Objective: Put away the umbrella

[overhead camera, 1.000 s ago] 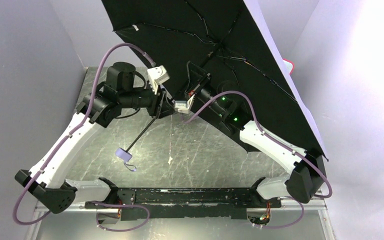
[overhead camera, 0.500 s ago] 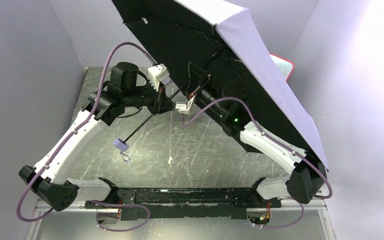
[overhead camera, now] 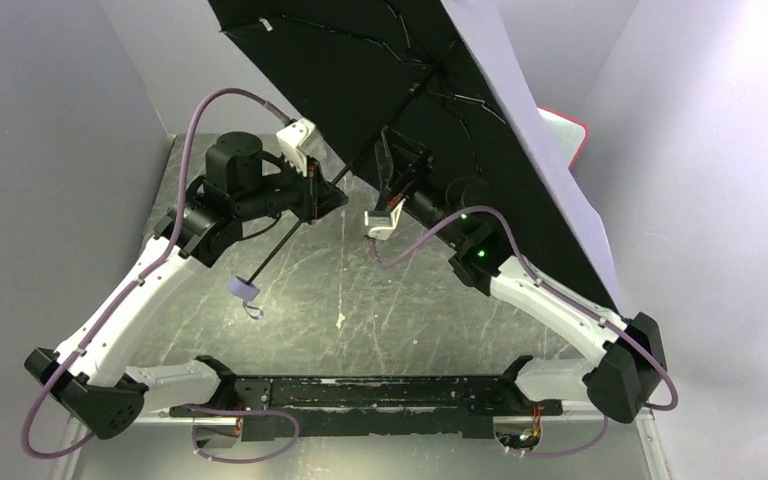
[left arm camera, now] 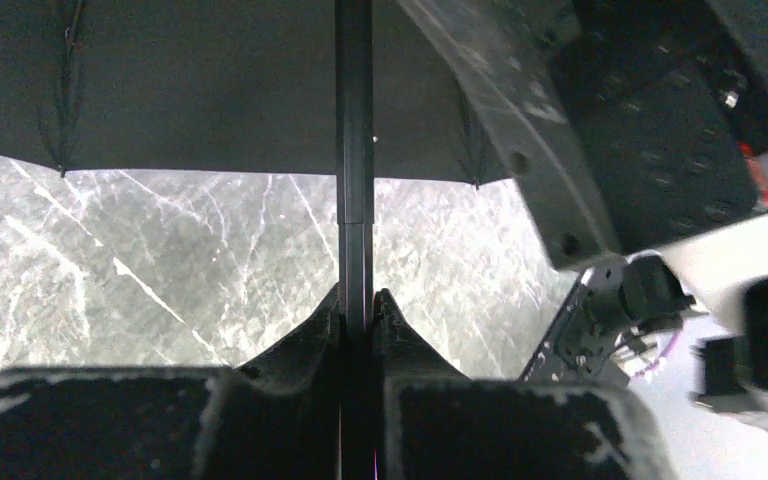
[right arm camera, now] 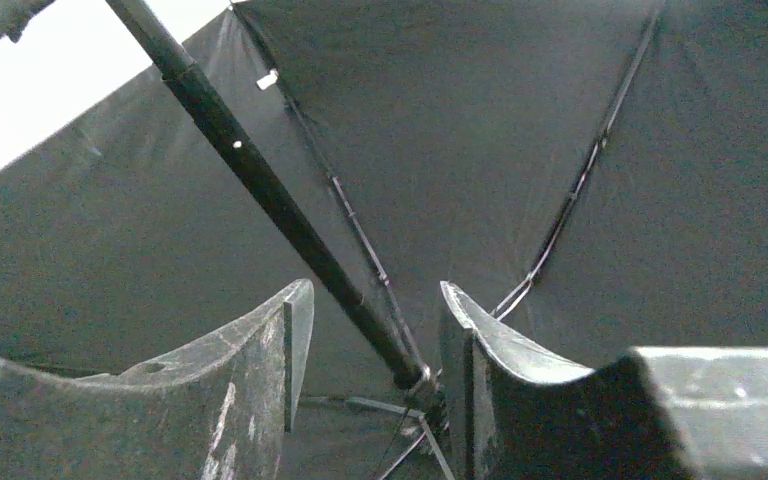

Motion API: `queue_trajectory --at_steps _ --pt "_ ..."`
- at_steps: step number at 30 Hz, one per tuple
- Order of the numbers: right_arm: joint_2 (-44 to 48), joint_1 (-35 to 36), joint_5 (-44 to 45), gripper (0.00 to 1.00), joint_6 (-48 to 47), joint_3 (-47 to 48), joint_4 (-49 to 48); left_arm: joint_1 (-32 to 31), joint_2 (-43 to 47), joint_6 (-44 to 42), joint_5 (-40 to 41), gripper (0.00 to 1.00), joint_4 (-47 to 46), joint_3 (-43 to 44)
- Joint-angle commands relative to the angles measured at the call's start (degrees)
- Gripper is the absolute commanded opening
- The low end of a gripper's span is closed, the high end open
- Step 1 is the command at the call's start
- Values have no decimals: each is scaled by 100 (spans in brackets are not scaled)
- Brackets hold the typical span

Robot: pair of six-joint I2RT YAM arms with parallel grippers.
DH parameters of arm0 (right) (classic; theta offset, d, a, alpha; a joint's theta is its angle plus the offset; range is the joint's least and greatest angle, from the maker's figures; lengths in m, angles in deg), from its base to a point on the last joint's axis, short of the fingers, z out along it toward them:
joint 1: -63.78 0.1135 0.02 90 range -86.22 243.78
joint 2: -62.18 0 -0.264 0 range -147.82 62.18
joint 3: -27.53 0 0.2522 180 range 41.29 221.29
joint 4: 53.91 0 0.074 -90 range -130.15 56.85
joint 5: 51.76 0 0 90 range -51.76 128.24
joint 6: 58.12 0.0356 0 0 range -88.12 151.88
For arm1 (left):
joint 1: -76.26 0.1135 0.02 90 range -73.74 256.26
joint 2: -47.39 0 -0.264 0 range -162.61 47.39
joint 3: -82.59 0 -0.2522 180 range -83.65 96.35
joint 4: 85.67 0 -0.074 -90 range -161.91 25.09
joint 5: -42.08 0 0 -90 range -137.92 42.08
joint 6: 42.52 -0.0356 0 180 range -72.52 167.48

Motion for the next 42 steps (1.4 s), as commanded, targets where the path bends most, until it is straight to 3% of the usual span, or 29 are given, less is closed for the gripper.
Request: queue_trajectory --at_steps 1,5,9,15,17,23,27,33,42 --pt "388 39 -187 52 1721 -374 -981 -1 334 389 579 5 -1185 -222" --pt "650 41 -201 54 3650 -820 -1559 -1 517 465 861 5 -1427 -376" --pt "868 42 376 57 5682 -1342 -2372 1 586 426 823 5 -1489 -419" --pt "1278 43 1094 57 8471 -1831 -2521 -1 801 432 739 5 -1773 -777" --pt "1322 39 1387 58 9512 -1783 -2268 -1 854 469 801 5 -1863 -906" --pt "1141 45 2456 63 12363 -995 -66 -1 936 471 798 5 -2086 -1187" --pt "892 38 2785 63 13780 -773 244 -10 936 399 820 5 -2130 -1336" --pt "363 39 2577 63 15265 -760 -844 -66 980 249 916 5 -2044 -1470" --pt "-551 46 2422 63 16025 -215 -1555 -116 1033 127 903 5 -1948 -1582"
